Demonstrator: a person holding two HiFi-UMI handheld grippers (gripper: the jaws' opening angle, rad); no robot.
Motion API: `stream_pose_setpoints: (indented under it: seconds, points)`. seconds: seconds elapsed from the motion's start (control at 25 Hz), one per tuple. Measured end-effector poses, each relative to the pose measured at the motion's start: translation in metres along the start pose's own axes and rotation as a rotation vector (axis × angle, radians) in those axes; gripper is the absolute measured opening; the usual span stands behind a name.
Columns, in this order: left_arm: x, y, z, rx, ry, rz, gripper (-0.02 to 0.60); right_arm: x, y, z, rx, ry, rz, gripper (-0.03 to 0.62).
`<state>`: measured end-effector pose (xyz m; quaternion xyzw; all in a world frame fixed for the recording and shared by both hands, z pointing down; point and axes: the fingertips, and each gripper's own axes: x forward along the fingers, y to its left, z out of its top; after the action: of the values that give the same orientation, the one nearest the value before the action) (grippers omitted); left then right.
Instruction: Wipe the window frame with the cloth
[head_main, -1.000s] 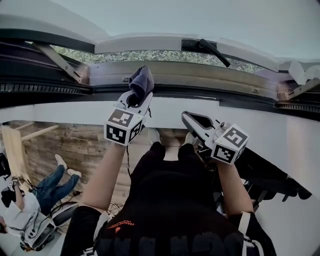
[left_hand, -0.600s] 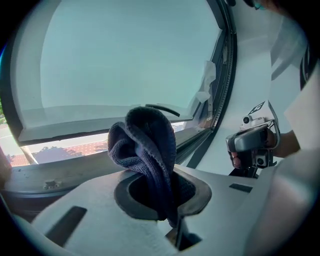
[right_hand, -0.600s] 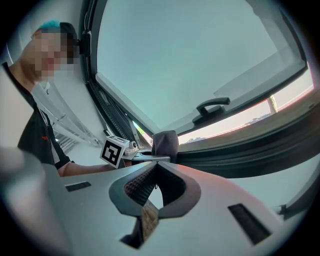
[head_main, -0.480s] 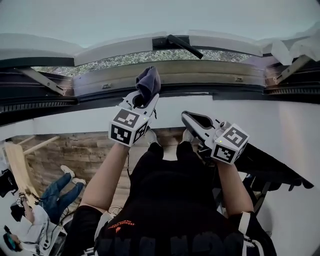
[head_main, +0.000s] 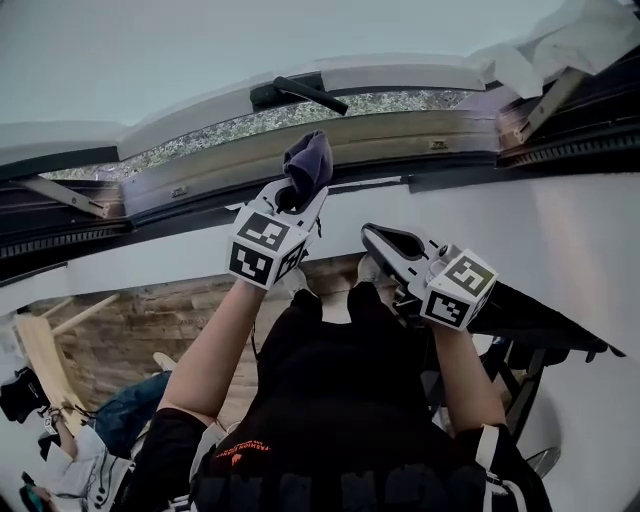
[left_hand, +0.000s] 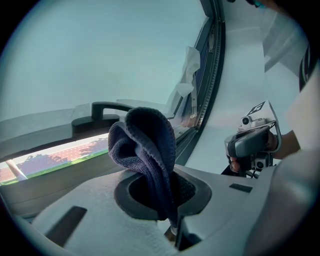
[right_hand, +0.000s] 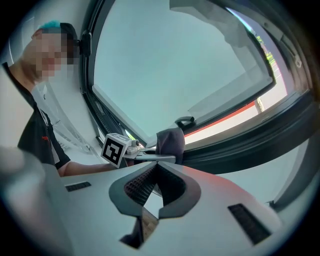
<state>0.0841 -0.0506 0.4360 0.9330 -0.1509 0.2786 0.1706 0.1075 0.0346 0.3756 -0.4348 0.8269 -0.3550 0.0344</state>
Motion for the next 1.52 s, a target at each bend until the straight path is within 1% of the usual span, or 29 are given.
stream_pose_setpoints:
  seconds: [0.36, 0.88, 1.2, 1.52]
  points:
    - [0.044, -0.04, 0.023, 0.036, 0.02, -0.065, 0.054, -0.047, -0.024, 0.001, 0.023, -0.051, -0.056, 0.005]
    - [0.117, -0.108, 0.057, 0.112, 0.051, -0.168, 0.054, -0.121, -0.057, -0.006, 0.067, -0.12, -0.143, 0.005]
    - [0.154, -0.141, 0.075, 0.144, 0.061, -0.214, 0.054, -0.154, -0.074, -0.012, 0.093, -0.141, -0.176, 0.006]
    - [0.18, -0.168, 0.09, 0.165, 0.057, -0.25, 0.054, -0.173, -0.08, -0.014, 0.102, -0.15, -0.186, 0.005]
